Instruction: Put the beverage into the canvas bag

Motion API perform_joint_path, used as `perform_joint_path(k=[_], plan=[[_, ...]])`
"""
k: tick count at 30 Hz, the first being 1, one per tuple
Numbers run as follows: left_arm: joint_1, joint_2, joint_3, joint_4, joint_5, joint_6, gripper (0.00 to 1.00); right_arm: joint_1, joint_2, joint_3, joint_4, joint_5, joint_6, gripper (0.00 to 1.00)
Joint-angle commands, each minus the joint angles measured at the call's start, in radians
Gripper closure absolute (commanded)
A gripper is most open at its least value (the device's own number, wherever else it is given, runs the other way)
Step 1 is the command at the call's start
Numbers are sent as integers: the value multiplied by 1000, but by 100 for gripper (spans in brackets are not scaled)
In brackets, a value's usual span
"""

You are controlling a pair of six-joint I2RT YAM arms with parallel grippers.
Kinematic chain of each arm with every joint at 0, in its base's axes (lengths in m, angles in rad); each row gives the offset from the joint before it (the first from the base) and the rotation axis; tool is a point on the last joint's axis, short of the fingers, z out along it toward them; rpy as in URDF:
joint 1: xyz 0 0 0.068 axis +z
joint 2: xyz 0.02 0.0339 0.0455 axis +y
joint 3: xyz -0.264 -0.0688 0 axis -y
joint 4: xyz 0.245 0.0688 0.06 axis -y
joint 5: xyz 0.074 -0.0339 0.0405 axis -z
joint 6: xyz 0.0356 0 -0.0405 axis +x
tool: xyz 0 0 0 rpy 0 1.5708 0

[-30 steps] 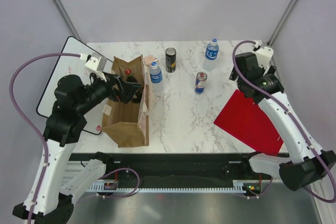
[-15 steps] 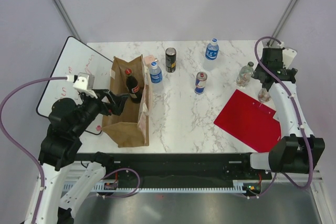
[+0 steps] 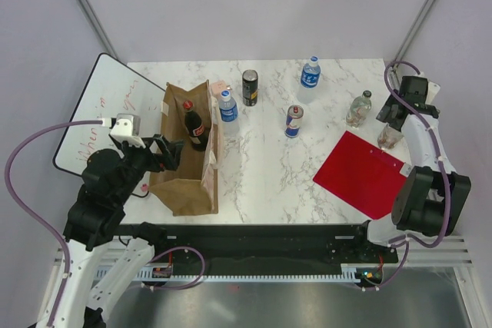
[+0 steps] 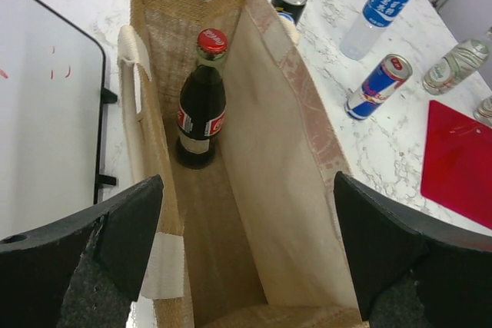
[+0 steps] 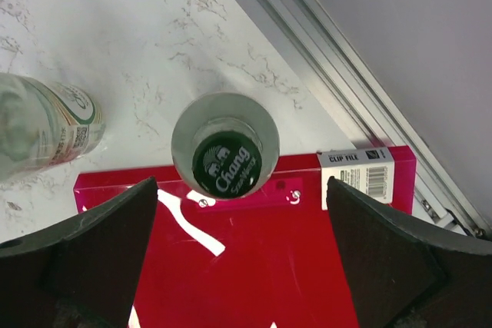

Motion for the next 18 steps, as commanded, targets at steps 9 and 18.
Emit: perform_joint_path(k=[9, 18], plan=[[-9, -42, -46, 90, -88, -36, 2, -20, 81, -107, 323, -108, -82, 3], [-26, -50, -20, 89, -94, -24, 3, -20, 77, -199, 456, -60, -125, 5]])
